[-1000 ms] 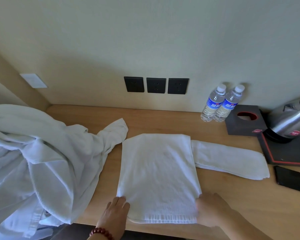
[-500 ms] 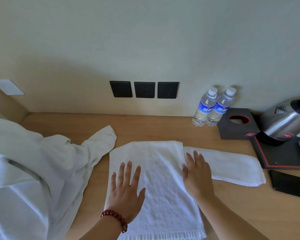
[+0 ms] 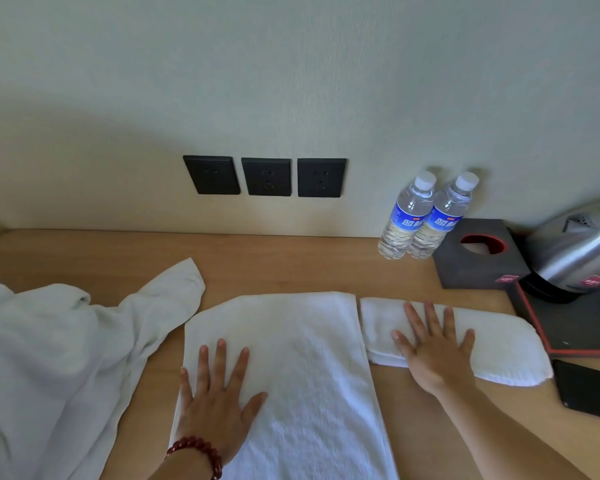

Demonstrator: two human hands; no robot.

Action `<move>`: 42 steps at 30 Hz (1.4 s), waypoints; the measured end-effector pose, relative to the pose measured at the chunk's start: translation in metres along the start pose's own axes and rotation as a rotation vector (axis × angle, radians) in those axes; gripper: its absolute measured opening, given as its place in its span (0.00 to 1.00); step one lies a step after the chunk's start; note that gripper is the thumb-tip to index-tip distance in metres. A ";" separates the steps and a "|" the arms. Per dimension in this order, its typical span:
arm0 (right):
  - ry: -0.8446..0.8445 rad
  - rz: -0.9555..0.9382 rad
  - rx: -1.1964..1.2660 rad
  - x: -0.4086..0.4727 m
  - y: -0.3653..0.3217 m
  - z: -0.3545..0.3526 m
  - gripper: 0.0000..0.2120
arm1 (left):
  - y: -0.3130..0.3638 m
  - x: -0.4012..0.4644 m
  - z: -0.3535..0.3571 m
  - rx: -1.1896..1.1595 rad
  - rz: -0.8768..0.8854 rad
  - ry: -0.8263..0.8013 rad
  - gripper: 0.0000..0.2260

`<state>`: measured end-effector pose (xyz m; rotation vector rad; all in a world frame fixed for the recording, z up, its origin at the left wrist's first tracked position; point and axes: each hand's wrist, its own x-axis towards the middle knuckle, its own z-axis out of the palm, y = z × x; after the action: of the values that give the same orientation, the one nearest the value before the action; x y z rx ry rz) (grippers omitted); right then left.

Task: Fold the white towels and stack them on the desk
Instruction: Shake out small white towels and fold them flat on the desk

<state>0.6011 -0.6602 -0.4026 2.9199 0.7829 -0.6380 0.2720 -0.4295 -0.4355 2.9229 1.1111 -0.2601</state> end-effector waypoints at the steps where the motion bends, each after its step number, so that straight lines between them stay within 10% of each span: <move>1: 0.004 0.010 0.001 0.006 0.006 -0.003 0.31 | 0.000 0.001 0.001 -0.008 -0.004 0.005 0.35; 9: 0.080 0.060 -0.026 0.021 -0.001 -0.018 0.35 | 0.011 0.015 -0.022 -0.050 0.012 0.088 0.34; 13: 0.346 -0.247 0.107 -0.003 -0.079 -0.011 0.33 | 0.013 0.035 -0.039 -0.109 -0.081 0.079 0.34; 19: 0.232 -0.462 -0.003 -0.026 -0.169 0.030 0.31 | -0.003 0.071 -0.034 -0.145 -0.156 -0.066 0.37; 42: 0.106 -0.416 -0.080 0.018 -0.147 0.026 0.33 | -0.050 0.096 -0.043 -0.182 -0.236 -0.109 0.29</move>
<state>0.5334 -0.5275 -0.4257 2.7523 1.4129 -0.4610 0.3160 -0.3259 -0.4055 2.5891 1.3830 -0.2976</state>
